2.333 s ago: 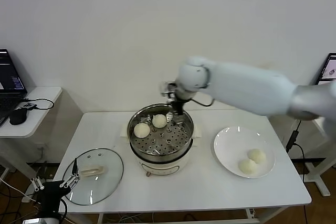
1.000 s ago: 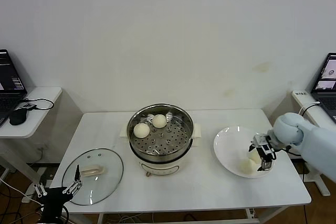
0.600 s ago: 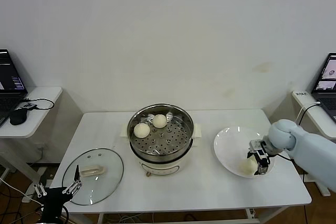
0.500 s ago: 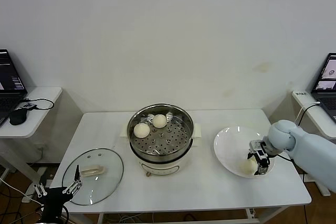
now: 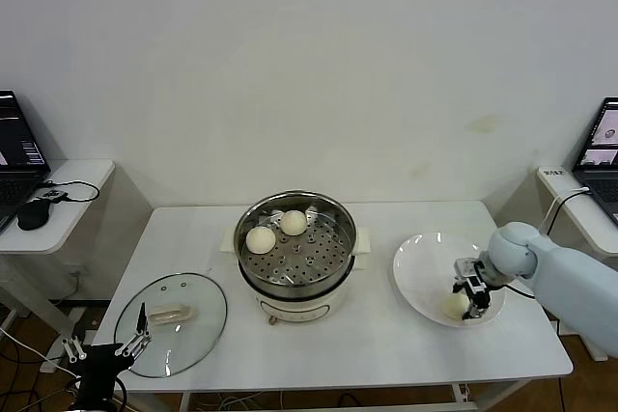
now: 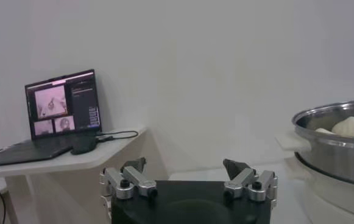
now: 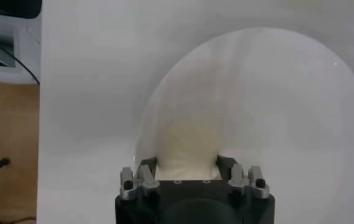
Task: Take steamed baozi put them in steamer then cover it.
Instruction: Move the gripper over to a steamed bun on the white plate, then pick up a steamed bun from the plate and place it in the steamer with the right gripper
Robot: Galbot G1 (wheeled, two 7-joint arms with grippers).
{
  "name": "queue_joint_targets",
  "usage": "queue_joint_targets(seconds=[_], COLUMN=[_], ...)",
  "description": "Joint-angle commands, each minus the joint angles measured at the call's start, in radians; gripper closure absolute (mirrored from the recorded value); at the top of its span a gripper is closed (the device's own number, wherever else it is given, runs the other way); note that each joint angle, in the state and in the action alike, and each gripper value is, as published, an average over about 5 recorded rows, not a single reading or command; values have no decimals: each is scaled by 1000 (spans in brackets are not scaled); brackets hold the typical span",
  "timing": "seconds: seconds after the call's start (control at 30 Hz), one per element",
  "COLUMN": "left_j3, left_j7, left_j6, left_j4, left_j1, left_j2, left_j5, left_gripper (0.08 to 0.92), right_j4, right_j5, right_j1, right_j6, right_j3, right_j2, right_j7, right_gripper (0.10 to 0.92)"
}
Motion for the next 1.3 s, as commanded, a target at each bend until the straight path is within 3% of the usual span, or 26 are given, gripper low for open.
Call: queue_joint_targets(seconds=[0.03,0.6,0.9,1.3], left_j3=[0,5,2,-18], left_j7=[0,-1,-1,-2], left_j6=[0,1,1,1], left_j4=[-2,-12,-15,-19], left_j1=[0,-14,-21,-15], left_j2=[0,8,13,4], left_j5=[1,-2,-5,-10], left_gripper=[177,177,177,177], right_j4=[4,92,108,97], right_j5=[10,224,382,485], right_j1=[27,516,800,747], right_j6=[0,-38,-69,-34], right_j3=[1,-205,-354,-435], right_j2=[-3,-24,181,497], right_j7=[-2,-18,16,108], right_gripper=[426,451,450,448])
